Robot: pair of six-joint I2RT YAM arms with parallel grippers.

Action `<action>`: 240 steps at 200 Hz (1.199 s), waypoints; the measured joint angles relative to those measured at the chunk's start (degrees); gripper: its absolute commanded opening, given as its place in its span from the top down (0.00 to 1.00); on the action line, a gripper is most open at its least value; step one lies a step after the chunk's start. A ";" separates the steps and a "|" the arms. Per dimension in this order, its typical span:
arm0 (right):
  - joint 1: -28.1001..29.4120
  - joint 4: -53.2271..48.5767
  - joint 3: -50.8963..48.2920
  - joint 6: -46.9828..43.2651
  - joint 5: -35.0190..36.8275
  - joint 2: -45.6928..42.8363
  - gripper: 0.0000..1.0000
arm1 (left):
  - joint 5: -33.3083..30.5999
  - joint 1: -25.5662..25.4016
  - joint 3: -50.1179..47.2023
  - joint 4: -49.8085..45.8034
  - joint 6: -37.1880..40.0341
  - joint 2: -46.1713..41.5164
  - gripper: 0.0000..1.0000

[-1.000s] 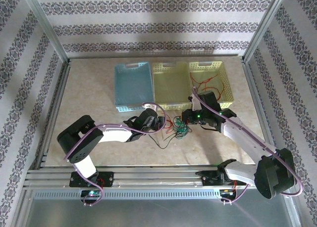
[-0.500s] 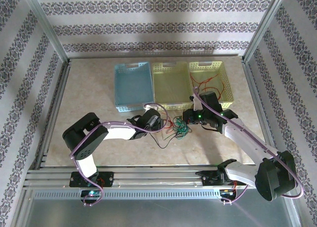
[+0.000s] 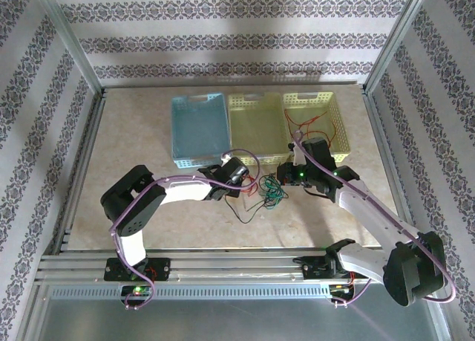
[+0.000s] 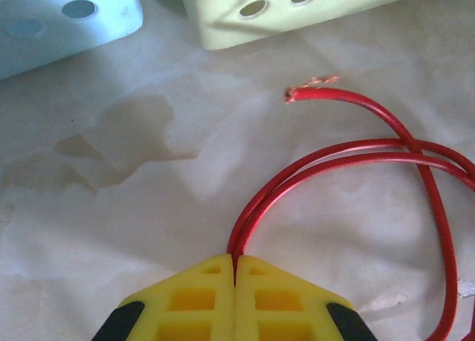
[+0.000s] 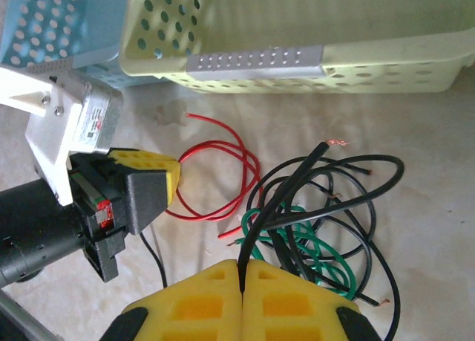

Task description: Untangle the cables

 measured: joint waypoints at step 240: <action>-0.72 1.77 -6.95 1.64 5.49 -10.21 0.94 | 14.05 6.49 74.69 4.24 4.98 39.60 0.44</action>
